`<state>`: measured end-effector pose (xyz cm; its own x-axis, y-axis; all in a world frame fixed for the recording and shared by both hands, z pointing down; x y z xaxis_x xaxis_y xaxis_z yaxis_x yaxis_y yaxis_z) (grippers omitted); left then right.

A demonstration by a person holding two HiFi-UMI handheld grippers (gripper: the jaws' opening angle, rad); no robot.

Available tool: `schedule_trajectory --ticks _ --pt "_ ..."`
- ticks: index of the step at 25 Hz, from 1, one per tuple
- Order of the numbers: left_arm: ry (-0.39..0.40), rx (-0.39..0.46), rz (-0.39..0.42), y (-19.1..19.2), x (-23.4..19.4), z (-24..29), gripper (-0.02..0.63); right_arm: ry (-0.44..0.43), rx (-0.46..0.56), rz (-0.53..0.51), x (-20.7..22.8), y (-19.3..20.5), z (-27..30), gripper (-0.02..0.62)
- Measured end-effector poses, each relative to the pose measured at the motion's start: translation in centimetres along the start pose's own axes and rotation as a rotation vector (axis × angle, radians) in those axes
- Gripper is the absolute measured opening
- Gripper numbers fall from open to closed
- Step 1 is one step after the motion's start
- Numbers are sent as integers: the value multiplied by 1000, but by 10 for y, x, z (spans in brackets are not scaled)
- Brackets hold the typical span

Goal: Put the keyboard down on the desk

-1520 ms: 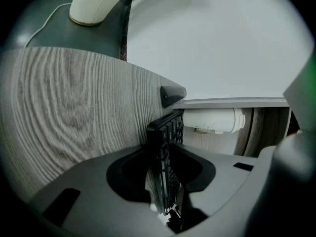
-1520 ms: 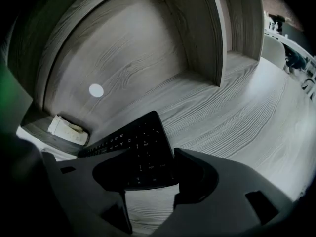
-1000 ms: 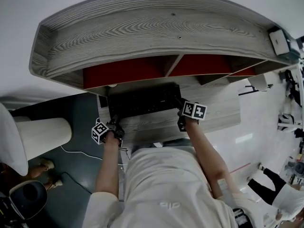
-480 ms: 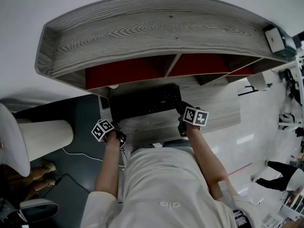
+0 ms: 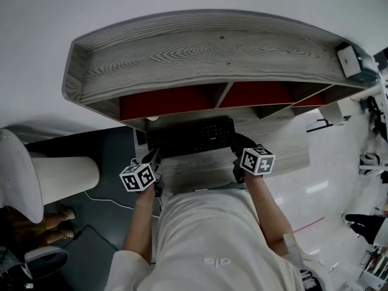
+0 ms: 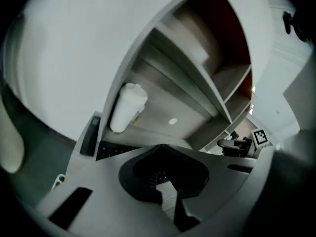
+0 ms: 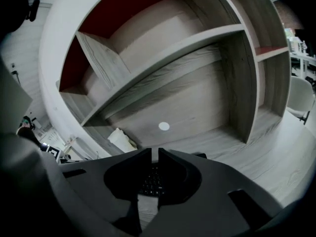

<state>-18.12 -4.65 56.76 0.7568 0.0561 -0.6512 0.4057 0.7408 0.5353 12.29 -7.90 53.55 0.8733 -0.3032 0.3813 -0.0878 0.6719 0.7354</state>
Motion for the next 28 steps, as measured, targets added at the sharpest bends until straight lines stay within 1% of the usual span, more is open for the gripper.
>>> schedule_trajectory --ticks 1,3,7,10,13,17,20,23,26,28 --pt "18 5 61 -6 13 -3 16 -12 13 -18 -6 -7 -3 66" --pt "53 30 141 -19 38 -11 15 -36 40 -54 -17 -20 -10 63" --pt "118 103 270 -47 86 -30 15 -92 99 -126 -41 -45 -26 57" --pt "177 164 350 -65 121 -45 15 -127 132 -220 -60 -60 -38 55" --pt "218 228 419 -79 147 -60 15 -156 177 -311 -79 -76 -49 55" --pt "267 329 467 -96 176 -79 15 -217 259 -397 -106 -101 -69 55" --pt "296 392 461 -105 190 -90 15 -246 320 -466 -123 -120 -84 55" --pt "306 405 477 -106 199 -92 15 -257 362 -511 -134 -132 -94 55" --pt "298 425 510 -105 206 -96 15 -260 389 -532 -141 -140 -102 55" --pt "294 443 511 -106 209 -99 15 -260 401 -542 -145 -141 -106 55"
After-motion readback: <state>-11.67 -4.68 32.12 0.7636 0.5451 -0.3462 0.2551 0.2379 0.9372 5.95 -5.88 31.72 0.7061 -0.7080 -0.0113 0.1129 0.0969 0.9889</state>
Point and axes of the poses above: the fingertips, and each gripper's own axes: z forward along the fingers, x to its right, y out of its underside, the point moved 2 cm from there along -z, backward along the fingers, and after that the axes turned 8 degrees about -z, right-handed, at the moved point
